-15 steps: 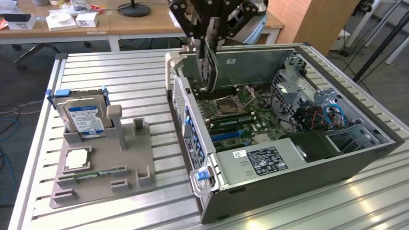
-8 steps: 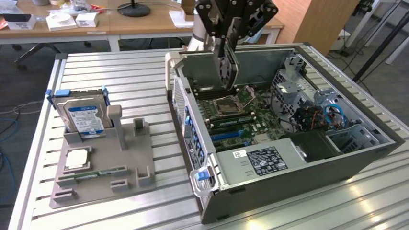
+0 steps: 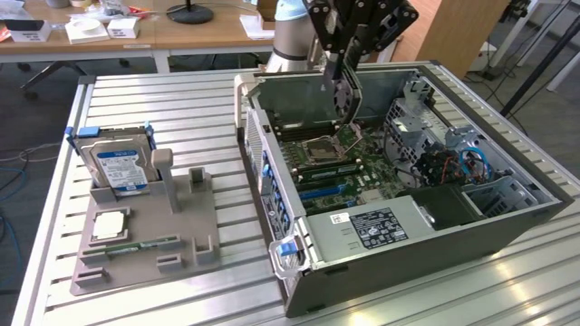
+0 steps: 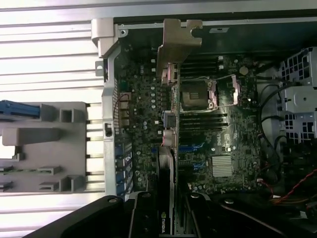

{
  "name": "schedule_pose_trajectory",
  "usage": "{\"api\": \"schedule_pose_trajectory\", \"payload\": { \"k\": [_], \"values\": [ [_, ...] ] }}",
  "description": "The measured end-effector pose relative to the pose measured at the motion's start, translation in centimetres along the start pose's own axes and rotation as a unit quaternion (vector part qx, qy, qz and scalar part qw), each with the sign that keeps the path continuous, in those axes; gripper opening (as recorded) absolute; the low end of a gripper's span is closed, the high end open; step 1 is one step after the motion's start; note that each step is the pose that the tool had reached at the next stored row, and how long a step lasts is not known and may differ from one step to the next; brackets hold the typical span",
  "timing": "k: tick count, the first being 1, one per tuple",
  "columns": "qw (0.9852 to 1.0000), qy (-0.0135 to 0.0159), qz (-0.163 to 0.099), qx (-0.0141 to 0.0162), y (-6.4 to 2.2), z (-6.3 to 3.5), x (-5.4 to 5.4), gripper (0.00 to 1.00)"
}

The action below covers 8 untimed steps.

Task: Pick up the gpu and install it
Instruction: 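Pick up the gpu and move the gpu toward the slot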

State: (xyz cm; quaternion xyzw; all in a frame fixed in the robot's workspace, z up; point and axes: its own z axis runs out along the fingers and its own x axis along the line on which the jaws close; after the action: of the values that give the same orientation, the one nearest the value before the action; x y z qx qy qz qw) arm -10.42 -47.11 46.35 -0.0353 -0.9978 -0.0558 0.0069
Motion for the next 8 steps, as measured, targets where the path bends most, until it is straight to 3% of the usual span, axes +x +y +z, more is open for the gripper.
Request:
{"api": "schedule_pose_trajectory", "payload": {
  "k": [8],
  "values": [
    [1.0,0.0018,0.0,-0.0012,0.19,-0.01,-2.7,0.26]
  ]
}}
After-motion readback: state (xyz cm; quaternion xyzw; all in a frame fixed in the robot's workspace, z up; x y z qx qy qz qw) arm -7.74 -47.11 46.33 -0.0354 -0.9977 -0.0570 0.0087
